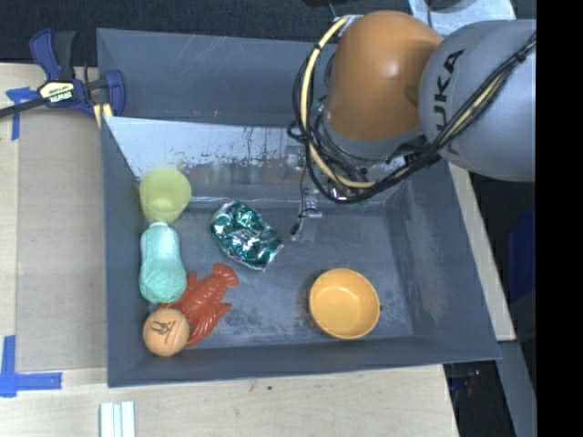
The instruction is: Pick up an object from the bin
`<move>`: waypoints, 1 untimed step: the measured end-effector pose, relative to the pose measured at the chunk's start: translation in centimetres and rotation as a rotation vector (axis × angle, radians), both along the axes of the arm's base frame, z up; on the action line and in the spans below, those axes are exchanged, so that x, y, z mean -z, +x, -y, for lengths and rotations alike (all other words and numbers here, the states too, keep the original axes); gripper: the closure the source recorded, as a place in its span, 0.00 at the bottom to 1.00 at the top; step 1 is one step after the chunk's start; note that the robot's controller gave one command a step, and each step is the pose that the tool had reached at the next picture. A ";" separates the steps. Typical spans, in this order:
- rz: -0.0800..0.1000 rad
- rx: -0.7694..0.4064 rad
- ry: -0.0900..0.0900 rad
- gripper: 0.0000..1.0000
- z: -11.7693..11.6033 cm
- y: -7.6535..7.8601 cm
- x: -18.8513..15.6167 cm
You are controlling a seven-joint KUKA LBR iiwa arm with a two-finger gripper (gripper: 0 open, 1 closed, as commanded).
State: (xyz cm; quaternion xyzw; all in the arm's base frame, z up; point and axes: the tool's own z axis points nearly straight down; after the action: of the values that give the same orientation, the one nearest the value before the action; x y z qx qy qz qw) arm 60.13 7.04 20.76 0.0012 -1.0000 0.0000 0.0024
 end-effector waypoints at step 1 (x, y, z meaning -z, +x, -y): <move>0.009 0.003 0.001 0.00 0.0 0.2 -0.5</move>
Offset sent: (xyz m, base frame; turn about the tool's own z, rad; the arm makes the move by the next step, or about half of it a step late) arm -0.0059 0.0393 -0.1376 0.0927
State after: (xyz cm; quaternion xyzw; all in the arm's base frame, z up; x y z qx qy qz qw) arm 60.30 7.00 21.25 -0.0002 -1.0000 -0.0004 -0.0019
